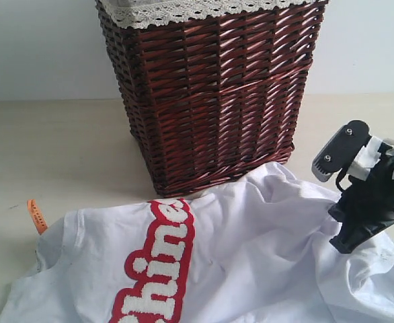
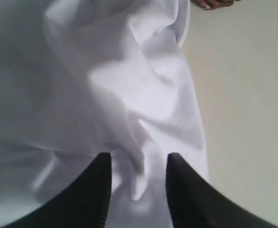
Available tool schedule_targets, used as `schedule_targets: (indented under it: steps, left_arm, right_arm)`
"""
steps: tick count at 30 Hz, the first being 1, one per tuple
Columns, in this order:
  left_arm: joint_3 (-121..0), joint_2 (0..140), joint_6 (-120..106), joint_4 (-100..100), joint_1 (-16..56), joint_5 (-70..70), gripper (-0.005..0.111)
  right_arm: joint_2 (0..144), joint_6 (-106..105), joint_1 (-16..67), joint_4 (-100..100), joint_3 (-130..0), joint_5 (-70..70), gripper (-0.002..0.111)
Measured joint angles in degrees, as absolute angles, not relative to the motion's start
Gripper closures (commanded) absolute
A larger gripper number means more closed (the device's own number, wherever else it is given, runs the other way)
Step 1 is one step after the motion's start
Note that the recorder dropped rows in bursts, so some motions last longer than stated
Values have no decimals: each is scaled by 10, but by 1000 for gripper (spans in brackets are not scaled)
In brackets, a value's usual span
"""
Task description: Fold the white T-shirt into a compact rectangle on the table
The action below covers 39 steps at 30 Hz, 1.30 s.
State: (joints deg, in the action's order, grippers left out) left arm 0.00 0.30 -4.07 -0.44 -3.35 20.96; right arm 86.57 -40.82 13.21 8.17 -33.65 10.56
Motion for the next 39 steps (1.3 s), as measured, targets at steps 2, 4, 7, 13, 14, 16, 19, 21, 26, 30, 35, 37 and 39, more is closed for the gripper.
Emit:
schedule_targets:
  steps: [2, 4, 7, 13, 14, 16, 19, 21, 26, 30, 35, 37, 39]
  left_arm:
    - [0, 3, -41, -4, -34, 210, 107]
    - [0, 3, -41, -4, -34, 210, 107]
    - [0, 3, -41, -4, -34, 210, 107]
    - [0, 3, -41, -4, -34, 210, 107]
    - [0, 3, -41, -4, -34, 210, 107]
    - [0, 3, -41, -4, -34, 210, 107]
    - [0, 3, -41, -4, -34, 210, 107]
    - [0, 3, -41, -4, -34, 210, 107]
    - [0, 3, -41, -4, -34, 210, 107]
    - [0, 3, -41, -4, -34, 210, 107]
    - [0, 3, -41, -4, -34, 210, 107]
    - [0, 3, -41, -4, -34, 210, 107]
    - [0, 3, -41, -4, -34, 210, 107]
  right_arm:
    - [845, -408, 132, 82, -336, 112, 63]
    - [807, -408, 132, 82, -336, 114, 64]
    - [729, -408, 132, 83, -336, 130, 76]
    - [671, -630, 131, 123, -335, 410, 108]
    - [682, -691, 131, 127, -332, 468, 108]
    - [709, -782, 131, 131, -324, 538, 108]
    - [753, -793, 131, 120, -320, 544, 108]
    - [776, -753, 131, 96, -320, 523, 108]
    - [793, -642, 131, 39, -320, 452, 92]
    - [772, -552, 131, 0, -320, 435, 69]
    - [733, -334, 89, -8, -320, 391, 69]
    - [736, -314, 59, 8, -320, 387, 69]
    - [748, -314, 45, 32, -320, 387, 69]
